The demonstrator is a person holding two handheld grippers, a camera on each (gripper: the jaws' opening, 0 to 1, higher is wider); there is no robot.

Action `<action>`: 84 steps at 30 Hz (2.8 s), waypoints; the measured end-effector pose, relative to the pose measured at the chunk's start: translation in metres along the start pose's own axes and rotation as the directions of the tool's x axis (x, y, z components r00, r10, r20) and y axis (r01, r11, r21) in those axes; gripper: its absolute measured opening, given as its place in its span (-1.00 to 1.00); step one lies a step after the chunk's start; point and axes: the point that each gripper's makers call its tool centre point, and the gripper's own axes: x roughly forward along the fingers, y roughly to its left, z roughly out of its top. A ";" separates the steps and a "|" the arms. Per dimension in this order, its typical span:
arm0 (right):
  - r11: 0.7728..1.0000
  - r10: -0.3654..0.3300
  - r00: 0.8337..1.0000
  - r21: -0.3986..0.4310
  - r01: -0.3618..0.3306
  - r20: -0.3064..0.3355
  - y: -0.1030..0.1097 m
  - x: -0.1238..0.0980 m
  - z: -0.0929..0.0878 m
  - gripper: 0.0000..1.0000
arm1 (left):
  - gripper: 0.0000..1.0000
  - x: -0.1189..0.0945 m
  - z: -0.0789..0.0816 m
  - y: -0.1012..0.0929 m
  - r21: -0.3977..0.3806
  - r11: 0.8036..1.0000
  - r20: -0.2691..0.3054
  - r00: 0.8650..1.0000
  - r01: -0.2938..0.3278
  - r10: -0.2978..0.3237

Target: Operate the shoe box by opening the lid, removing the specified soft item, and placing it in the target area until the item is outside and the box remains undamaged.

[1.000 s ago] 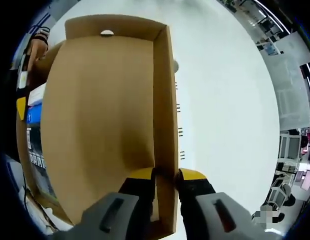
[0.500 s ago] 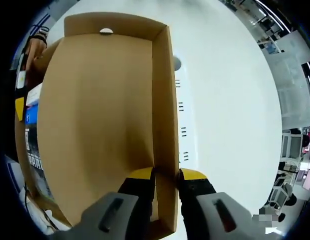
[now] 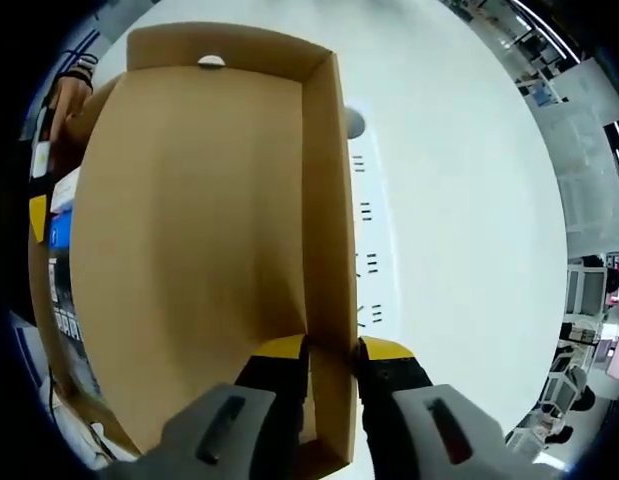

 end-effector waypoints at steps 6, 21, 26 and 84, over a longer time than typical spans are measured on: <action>1.000 0.000 1.000 0.003 0.000 -0.010 0.002 0.000 -0.001 -0.63 | -0.93 0.000 0.000 0.001 0.000 1.000 0.001 1.000 0.000 0.000; 1.000 -0.025 0.999 0.005 0.025 -0.020 0.000 -0.007 -0.007 -0.62 | -0.93 0.000 0.000 0.000 0.001 1.000 0.000 1.000 0.000 0.000; 1.000 -0.029 0.999 0.002 0.029 -0.020 -0.002 -0.007 -0.007 -0.62 | -0.93 0.000 0.000 -0.001 0.001 1.000 0.000 1.000 -0.001 0.001; 0.976 -0.204 0.973 -0.053 0.211 0.105 0.052 -0.109 0.003 -0.55 | -0.94 -0.002 -0.011 0.015 -0.015 1.000 -0.008 1.000 -0.009 0.009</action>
